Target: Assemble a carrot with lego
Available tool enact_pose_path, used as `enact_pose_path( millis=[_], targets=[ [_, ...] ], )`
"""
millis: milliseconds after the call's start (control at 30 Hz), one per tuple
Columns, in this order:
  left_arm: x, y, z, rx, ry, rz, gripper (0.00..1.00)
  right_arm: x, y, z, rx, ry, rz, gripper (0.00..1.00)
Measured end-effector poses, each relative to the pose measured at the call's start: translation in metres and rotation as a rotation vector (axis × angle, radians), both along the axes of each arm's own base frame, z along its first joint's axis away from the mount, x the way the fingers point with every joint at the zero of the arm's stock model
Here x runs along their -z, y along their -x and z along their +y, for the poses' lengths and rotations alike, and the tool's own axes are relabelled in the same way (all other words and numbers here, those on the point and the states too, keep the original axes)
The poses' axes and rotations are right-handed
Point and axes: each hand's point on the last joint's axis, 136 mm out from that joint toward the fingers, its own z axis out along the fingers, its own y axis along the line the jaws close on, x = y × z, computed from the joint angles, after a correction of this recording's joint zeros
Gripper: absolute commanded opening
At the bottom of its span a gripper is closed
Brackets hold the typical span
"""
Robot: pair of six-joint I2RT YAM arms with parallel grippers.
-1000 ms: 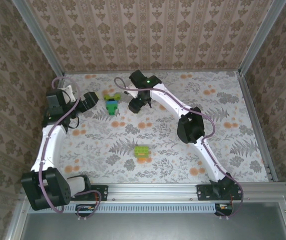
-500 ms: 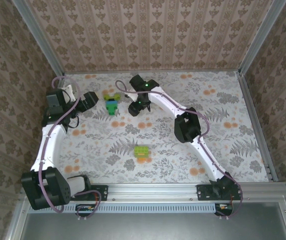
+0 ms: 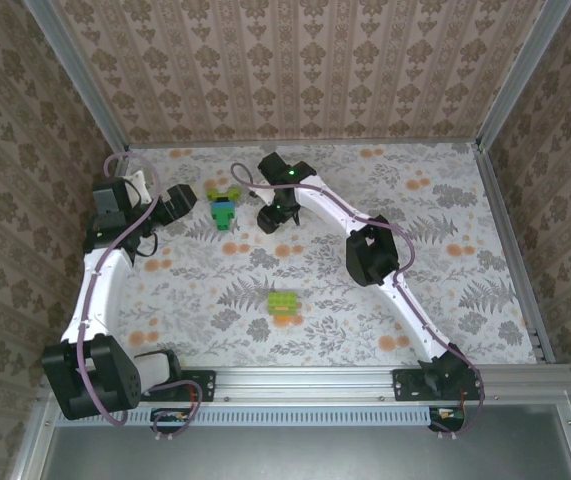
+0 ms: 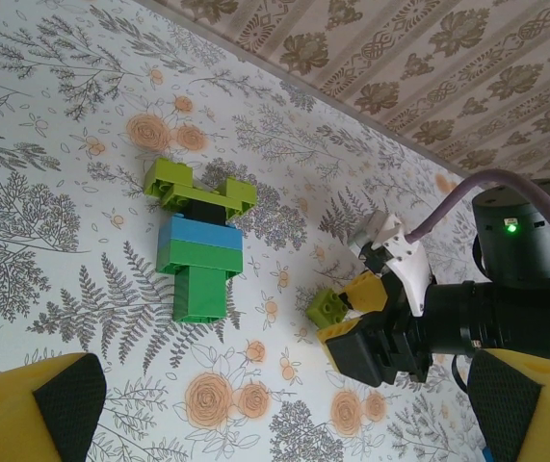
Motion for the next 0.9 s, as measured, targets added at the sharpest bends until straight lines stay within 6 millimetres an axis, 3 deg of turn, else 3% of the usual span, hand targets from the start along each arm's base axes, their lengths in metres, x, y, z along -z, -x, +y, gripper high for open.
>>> enact_pose_path(
  millis=[433,667,767,900],
  targets=[
    [-0.002,0.001,-0.005,0.016,-0.014,-0.010,1.00,0.000,-0.004,-0.002,0.029,-0.010,0.001,0.36],
    [-0.040,0.020,-0.006,0.007,-0.035,-0.163,1.00,-0.001,-0.014,-0.007,0.079,-0.029,-0.012,0.32],
    [-0.057,0.027,-0.013,0.031,-0.032,-0.240,1.00,-0.002,-0.009,-0.014,0.107,-0.019,0.002,0.31],
    [-0.061,0.026,-0.034,0.119,-0.003,-0.267,1.00,-0.014,0.007,-0.030,0.156,0.009,0.016,0.32]
  ],
)
